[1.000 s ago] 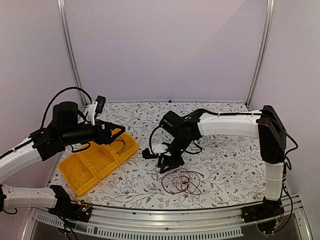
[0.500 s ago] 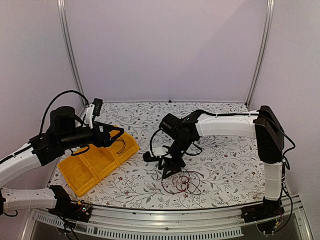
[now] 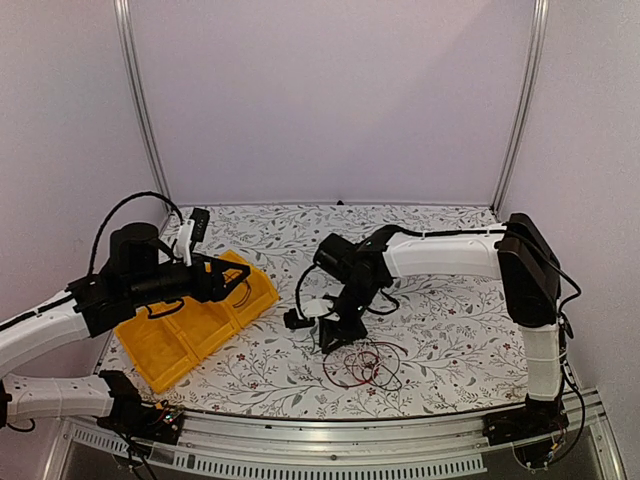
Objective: Untangle the cables
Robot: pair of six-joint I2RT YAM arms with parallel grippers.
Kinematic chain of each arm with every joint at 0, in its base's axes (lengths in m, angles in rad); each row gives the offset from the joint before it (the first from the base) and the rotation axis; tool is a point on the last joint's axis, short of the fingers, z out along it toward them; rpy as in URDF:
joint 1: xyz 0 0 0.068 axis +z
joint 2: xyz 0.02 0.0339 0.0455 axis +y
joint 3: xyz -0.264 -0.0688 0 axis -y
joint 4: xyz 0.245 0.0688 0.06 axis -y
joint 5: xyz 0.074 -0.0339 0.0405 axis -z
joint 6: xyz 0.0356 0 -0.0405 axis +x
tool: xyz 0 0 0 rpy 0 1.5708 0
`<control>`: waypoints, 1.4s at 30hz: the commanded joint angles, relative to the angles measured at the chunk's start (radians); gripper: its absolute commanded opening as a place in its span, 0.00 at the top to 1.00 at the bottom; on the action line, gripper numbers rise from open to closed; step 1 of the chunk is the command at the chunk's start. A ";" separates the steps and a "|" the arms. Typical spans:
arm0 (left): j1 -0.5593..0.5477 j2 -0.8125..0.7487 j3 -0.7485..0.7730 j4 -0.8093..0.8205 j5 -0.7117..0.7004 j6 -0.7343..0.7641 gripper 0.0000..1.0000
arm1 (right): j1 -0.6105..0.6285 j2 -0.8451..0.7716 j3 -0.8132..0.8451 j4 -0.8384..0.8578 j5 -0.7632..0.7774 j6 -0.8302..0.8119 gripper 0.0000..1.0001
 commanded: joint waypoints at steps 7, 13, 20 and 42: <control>-0.093 0.044 -0.114 0.278 0.015 0.076 0.26 | -0.028 -0.141 0.001 0.012 -0.061 0.035 1.00; -0.225 0.085 -0.194 0.488 -0.019 0.166 0.26 | -0.097 -0.257 -0.007 -0.019 -0.174 0.079 1.00; -0.329 0.217 -0.157 0.579 -0.016 0.265 0.25 | -0.121 -0.346 -0.055 -0.010 -0.200 0.105 1.00; -0.408 0.596 -0.019 0.899 -0.156 0.411 0.79 | -0.176 -0.426 -0.130 0.042 -0.311 0.149 1.00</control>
